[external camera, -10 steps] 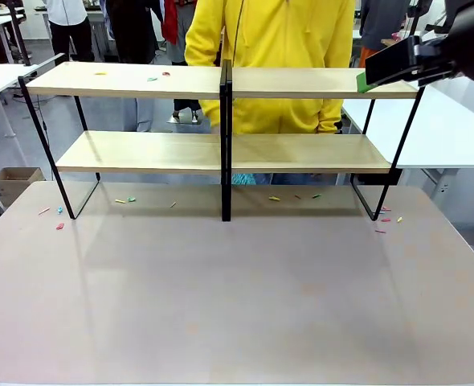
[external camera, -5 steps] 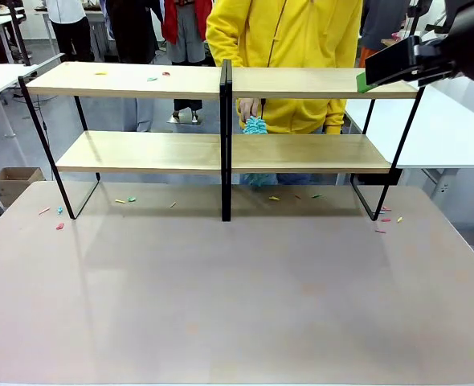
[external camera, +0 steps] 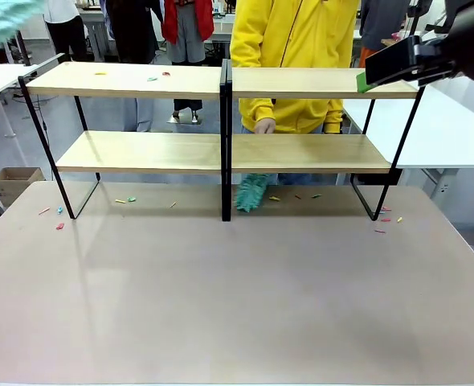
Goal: Clean the shelves.
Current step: Clean another randomly selected level of the Shelf with the Duster.
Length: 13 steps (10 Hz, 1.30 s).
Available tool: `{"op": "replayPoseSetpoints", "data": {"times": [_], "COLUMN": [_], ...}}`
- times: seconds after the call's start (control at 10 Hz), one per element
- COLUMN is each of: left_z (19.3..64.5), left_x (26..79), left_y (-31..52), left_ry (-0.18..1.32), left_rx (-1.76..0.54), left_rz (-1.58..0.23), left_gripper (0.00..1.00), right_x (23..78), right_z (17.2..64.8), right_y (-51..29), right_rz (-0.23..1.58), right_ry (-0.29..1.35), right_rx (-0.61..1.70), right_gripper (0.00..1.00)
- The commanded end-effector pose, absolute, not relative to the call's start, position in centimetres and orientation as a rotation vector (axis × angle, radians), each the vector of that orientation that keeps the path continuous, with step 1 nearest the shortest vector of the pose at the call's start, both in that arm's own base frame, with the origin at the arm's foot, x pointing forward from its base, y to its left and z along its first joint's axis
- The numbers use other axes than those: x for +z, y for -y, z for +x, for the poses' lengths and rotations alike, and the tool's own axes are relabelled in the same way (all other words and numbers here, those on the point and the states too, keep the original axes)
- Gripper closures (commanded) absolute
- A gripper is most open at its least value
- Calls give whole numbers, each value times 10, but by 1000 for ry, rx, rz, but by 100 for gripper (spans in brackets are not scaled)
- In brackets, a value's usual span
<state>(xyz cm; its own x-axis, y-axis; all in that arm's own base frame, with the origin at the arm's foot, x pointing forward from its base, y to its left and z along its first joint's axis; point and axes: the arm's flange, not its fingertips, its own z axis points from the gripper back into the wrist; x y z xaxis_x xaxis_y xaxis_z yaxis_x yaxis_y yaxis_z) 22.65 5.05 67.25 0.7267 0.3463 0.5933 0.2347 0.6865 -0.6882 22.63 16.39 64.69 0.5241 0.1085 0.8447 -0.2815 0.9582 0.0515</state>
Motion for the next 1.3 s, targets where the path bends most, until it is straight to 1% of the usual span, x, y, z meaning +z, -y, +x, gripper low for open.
{"op": "replayPoseSetpoints", "data": {"times": [0.0, 0.1, 0.2, 0.4, 0.5, 0.6, 0.7, 0.8, 0.9, 1.0, 1.1, 1.2], "left_z": [228, 228, 226, 226, 225, 214, 225, 241, 260, 278, 296, 310], "left_x": [677, 680, 677, 677, 679, 685, 700, 715, 724, 723, 715, 702], "left_y": [15, 34, -8, -8, 20, 29, 50, 76, 103, 131, 149, 164], "left_ry": [778, 744, 758, 758, 738, 788, 783, 812, 804, 737, 686, 670], "left_rx": [36, 70, 22, 22, 20, 115, 21, -22, -32, -44, 3, 36], "left_rz": [-829, -825, -816, -816, -807, -768, -746, -694, -652, -633, -587, -539], "left_gripper": [88, 88, 88, 88, 88, 88, 88, 88, 88, 88, 88, 88], "right_x": [647, 647, 647, 647, 647, 647, 647, 647, 647, 647, 647, 647], "right_z": [226, 226, 226, 226, 226, 226, 226, 226, 226, 226, 226, 226], "right_y": [-164, -164, -164, -164, -164, -164, -164, -164, -164, -164, -164, -164], "right_rz": [192, 192, 192, 192, 192, 192, 192, 192, 192, 192, 192, 192], "right_ry": [995, 995, 995, 995, 995, 995, 995, 995, 995, 995, 995, 995], "right_rx": [230, 230, 230, 230, 230, 230, 230, 230, 230, 230, 230, 230], "right_gripper": [0, 0, 0, 0, 0, 0, 0, 0, 0, 0, 0, 0]}}
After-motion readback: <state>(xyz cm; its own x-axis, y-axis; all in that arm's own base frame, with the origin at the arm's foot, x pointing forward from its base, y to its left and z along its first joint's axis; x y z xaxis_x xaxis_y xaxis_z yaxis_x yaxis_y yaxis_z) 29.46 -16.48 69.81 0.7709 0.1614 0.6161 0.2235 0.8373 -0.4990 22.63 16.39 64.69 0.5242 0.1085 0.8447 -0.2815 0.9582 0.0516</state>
